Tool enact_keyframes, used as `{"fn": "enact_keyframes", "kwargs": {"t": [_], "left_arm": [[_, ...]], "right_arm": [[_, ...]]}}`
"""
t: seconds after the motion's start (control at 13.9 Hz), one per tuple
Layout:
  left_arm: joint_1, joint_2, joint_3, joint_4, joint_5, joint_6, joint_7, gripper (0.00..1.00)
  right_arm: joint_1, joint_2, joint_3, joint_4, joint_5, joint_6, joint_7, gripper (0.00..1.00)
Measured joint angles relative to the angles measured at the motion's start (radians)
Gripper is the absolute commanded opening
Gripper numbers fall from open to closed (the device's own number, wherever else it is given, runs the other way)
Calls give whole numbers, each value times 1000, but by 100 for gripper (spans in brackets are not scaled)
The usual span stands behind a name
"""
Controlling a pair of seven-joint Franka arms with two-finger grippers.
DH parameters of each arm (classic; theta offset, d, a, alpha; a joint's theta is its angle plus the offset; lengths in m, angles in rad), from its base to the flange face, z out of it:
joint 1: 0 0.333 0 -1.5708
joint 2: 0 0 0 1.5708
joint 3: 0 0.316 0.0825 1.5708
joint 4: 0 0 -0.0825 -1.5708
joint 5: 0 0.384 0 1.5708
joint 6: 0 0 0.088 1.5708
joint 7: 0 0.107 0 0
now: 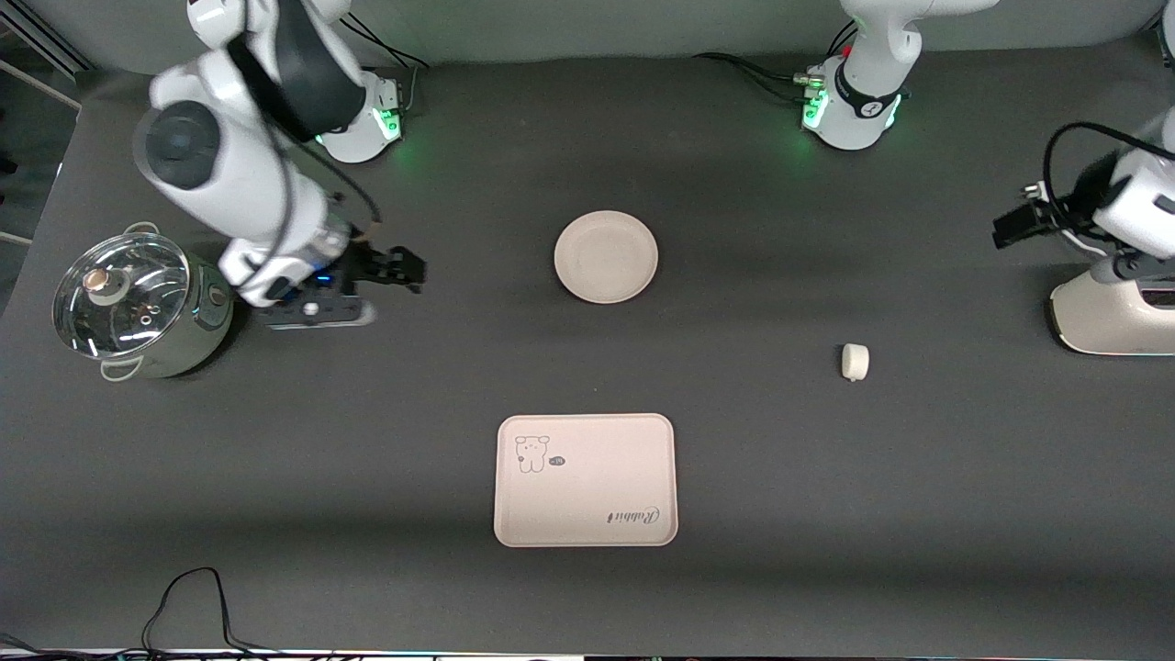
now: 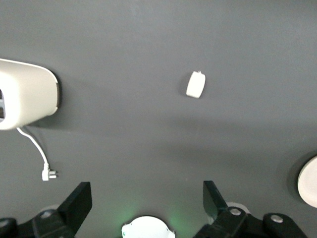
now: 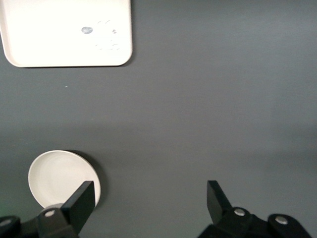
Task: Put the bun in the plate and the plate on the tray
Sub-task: 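Reach the right gripper to the plate while the left gripper reaches the bun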
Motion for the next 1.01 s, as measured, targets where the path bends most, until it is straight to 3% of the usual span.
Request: {"fn": "enact_keyframes", "kwargs": {"t": [0.29,0.58,1.01], "left_arm": [[-40,-21,-4,-105,-7,116,-12,100],[-46,83,-5,-248,-8,381,-13,100],[-86,296,-5,-326,-9,700,-37,100]], "right_arm": [[118,43,0,-141,2,202,83,100],[252,77,0,-309,3,425,183,100],[335,163,0,-349,3,551,236,100]]}}
